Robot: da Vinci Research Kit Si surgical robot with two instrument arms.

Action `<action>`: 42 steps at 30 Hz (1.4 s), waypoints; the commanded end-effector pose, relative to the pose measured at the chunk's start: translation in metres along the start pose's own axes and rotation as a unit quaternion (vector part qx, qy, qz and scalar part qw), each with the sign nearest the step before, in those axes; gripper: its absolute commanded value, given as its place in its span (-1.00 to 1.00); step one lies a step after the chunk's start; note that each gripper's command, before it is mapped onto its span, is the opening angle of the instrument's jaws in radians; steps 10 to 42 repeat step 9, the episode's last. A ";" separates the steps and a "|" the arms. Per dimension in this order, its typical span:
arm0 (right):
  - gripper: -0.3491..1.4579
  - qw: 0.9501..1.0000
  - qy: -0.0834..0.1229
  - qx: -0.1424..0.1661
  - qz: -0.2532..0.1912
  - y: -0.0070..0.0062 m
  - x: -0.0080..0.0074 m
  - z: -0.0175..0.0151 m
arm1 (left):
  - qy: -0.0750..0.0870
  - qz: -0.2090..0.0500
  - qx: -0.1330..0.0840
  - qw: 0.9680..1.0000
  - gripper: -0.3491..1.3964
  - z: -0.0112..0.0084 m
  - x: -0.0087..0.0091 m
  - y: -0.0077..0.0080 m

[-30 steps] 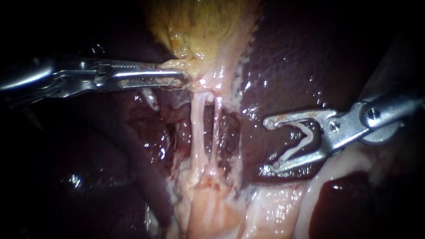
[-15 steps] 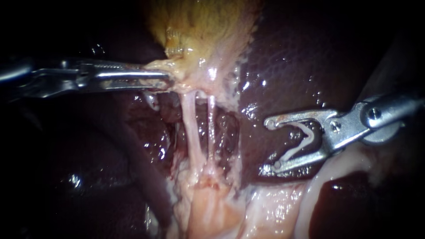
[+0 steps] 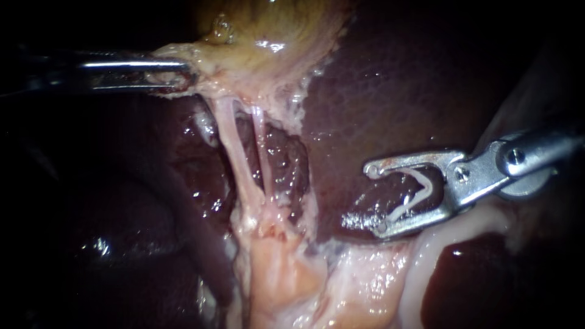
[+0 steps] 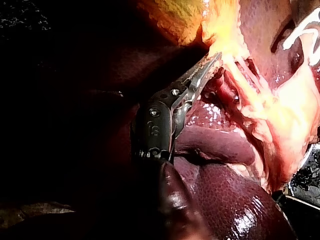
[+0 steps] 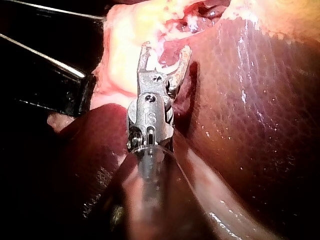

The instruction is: Grabbing gallbladder

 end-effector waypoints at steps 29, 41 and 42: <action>-0.09 1.000 0.000 0.000 0.000 0.0000 0.0000 0.0000 | 0.001 0.001 0.001 1.000 -1.00 0.0003 -0.0002 0.0000; -0.09 1.000 0.000 0.000 0.000 0.0000 0.0000 0.0000 | 0.001 0.001 0.001 1.000 -1.00 0.0003 -0.0002 0.0000; -0.09 1.000 0.000 0.000 0.000 0.0000 0.0000 0.0000 | 0.001 0.001 0.001 1.000 -1.00 0.0003 -0.0002 0.0000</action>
